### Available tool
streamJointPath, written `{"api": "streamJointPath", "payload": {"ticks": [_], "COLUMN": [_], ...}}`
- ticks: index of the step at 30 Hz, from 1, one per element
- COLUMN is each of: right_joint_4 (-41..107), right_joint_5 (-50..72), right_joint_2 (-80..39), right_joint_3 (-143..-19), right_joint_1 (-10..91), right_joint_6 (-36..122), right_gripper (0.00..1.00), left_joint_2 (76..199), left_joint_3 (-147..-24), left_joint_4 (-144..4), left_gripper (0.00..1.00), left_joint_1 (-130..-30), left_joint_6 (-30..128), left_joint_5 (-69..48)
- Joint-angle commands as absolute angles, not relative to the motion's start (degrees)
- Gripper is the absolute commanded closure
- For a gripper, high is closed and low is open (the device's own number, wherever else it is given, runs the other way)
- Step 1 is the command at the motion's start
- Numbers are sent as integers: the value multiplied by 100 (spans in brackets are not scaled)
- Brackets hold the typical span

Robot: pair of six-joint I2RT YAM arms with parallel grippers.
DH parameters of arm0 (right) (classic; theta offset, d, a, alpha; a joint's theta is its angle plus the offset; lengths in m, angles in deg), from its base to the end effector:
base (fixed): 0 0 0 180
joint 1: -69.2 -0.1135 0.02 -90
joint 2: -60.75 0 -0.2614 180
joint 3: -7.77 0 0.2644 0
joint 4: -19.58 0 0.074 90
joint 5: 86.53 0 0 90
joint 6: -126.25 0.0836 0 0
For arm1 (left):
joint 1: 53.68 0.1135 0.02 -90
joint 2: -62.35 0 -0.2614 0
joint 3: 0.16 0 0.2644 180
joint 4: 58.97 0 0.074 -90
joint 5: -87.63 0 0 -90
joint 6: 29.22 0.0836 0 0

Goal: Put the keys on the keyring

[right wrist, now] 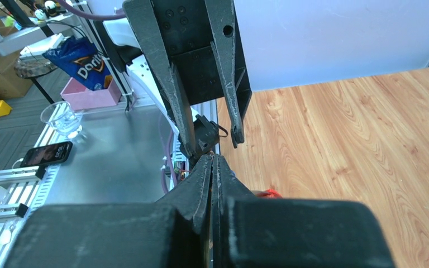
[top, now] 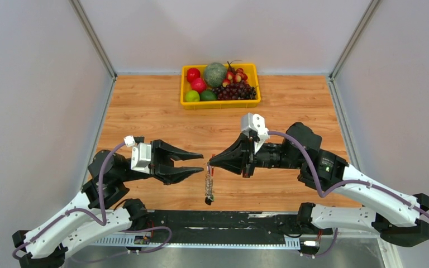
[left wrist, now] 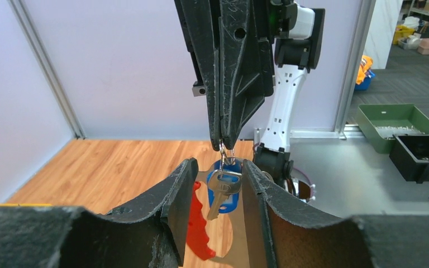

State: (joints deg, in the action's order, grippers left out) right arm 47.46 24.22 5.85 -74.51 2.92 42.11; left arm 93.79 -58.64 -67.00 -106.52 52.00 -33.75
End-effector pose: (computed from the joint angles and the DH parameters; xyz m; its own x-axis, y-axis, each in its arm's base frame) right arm 0.0761 0.2469 0.4476 -0.1055 -0.0027 -0.9944 -0.9931 0.0524 0.1052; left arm 0.0679 -0.1617 0.4174 0.0452 -0.2754 -0.9603 0.9963 0.0823 0.0233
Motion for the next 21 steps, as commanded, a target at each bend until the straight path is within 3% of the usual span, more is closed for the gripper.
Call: {"api": "streamJointPath", "payload": {"ticks": [1, 14, 21], "right_joint_4": [4121, 3957, 3921], "right_joint_5": [2553, 2588, 2571], "right_joint_2": [756, 662, 645], "right_joint_3": [-7576, -7693, -7682], "right_joint_1": [303, 295, 309], "right_joint_6": [4432, 4460, 4495], "right_gripper": [100, 100, 100], "left_joint_2": [9387, 9539, 9543], "left_joint_3": [-5806, -5786, -5712], "left_joint_4": [-6163, -5988, -5872], "left_gripper": [55, 60, 68], "left_joint_1": [-10655, -10658, -10658], "left_joint_6": [5073, 5025, 4955], "left_joint_5": [-3449, -3651, -3667]}}
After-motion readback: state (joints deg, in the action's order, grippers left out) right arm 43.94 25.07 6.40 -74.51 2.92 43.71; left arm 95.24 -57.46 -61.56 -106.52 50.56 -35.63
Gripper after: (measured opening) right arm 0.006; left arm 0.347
